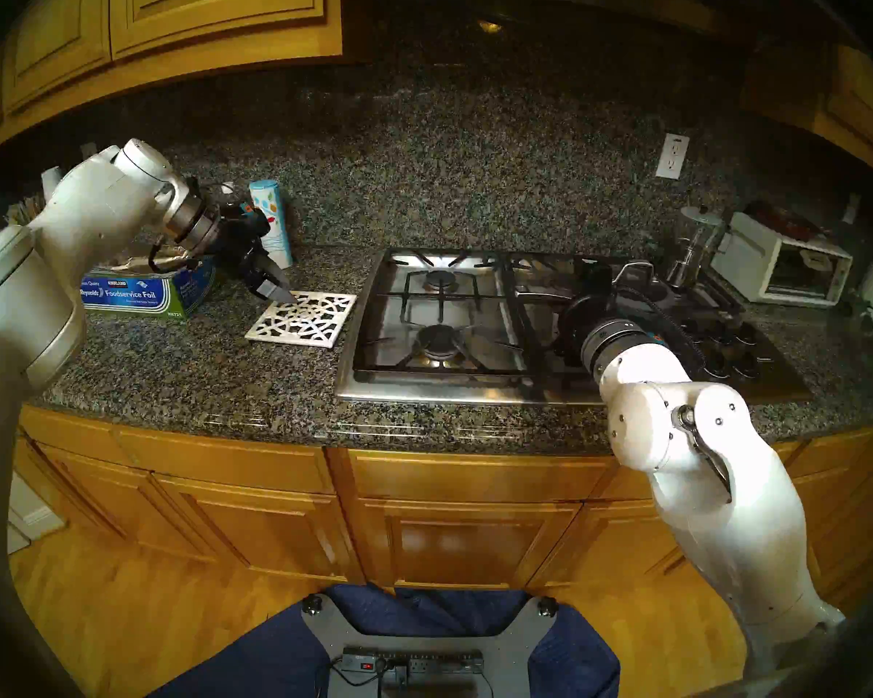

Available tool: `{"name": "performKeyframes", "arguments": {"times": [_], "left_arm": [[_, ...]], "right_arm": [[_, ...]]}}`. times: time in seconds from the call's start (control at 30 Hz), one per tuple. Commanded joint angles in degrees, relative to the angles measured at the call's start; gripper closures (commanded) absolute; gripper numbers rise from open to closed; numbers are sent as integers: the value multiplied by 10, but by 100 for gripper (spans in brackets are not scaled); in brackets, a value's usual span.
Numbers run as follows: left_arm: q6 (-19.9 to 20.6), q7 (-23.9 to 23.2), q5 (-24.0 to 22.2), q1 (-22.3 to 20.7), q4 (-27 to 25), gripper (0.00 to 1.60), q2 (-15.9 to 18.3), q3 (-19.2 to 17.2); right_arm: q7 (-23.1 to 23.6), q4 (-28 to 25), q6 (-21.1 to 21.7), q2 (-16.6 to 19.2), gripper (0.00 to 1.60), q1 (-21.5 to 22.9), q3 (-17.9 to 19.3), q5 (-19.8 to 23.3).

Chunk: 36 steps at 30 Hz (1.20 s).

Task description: Pick up the pot, put it on the stove, take off the pot lid

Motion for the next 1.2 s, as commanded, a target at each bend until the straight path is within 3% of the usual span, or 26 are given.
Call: {"name": "performKeyframes", "arguments": {"times": [0.0, 1.17], "left_arm": [[-1, -1, -2, -25, 1, 0, -1, -7], [1, 1, -2, -24, -3, 0, 1, -8]], "right_arm": [[18, 13, 17, 2, 0, 19, 20, 14], [81, 132, 98, 4, 0, 75, 38, 70]]}}
